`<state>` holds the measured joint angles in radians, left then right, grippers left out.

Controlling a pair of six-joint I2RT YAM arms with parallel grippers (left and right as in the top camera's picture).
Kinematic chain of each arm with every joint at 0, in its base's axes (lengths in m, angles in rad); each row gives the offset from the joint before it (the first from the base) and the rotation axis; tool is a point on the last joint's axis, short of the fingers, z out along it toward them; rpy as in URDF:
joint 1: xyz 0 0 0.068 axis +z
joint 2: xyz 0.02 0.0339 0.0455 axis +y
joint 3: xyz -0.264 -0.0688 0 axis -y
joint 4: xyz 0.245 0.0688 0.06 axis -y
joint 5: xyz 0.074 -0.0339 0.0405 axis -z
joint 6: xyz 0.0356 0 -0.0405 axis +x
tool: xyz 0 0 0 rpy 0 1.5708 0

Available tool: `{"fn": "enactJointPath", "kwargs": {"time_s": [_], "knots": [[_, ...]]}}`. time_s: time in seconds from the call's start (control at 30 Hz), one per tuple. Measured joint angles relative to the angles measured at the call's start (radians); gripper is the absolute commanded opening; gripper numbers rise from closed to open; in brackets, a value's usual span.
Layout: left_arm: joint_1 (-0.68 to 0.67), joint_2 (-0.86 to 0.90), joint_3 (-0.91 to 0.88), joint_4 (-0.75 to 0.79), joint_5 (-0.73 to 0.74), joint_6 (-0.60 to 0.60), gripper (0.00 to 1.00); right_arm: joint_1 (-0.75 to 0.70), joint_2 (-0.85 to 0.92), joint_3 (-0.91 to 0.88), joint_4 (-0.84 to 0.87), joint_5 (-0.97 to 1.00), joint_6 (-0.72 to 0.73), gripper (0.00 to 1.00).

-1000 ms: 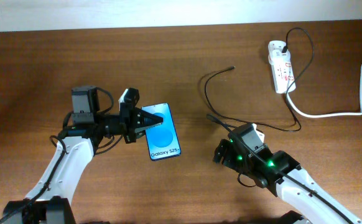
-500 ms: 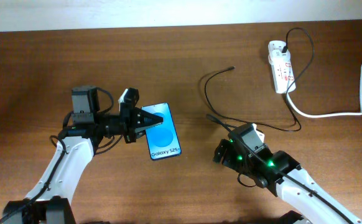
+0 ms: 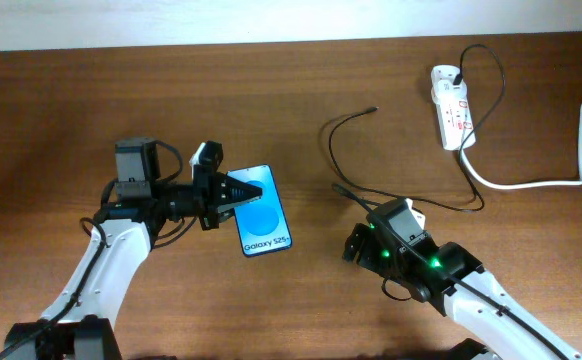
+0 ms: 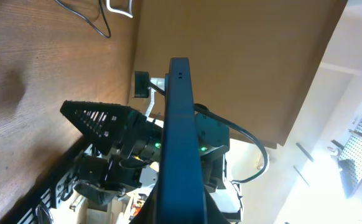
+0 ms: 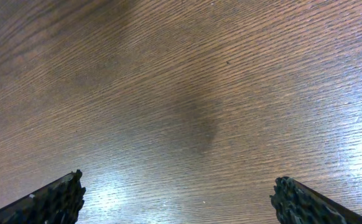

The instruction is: Plug charger to phone and switch on socket

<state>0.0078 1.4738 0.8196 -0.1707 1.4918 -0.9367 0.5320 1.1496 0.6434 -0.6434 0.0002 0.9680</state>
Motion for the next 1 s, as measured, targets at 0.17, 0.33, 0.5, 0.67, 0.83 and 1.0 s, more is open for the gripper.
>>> {"fn": "enactJointPath", "kwargs": {"time_s": [0.17,0.33,0.5,0.67,0.83,1.0], "knots": [[0.0,0.0,0.0,0.0,0.0,0.0,0.0,0.0,0.0,0.0,0.0,0.0,0.0,0.98],[0.0,0.0,0.0,0.0,-0.002,0.0,0.0,0.0,0.0,0.0,0.0,0.0,0.0,0.98],[0.0,0.0,0.0,0.0,-0.034,0.0,0.0,0.0,0.0,0.0,0.0,0.0,0.0,0.98],[0.0,0.0,0.0,0.0,-0.034,0.0,0.0,0.0,0.0,0.0,0.0,0.0,0.0,0.98],[0.0,0.0,0.0,0.0,-0.054,0.0,0.0,0.0,0.0,0.0,0.0,0.0,0.0,0.98],[0.0,0.0,0.0,0.0,-0.087,0.0,0.0,0.0,0.0,0.0,0.0,0.0,0.0,0.98]]}}
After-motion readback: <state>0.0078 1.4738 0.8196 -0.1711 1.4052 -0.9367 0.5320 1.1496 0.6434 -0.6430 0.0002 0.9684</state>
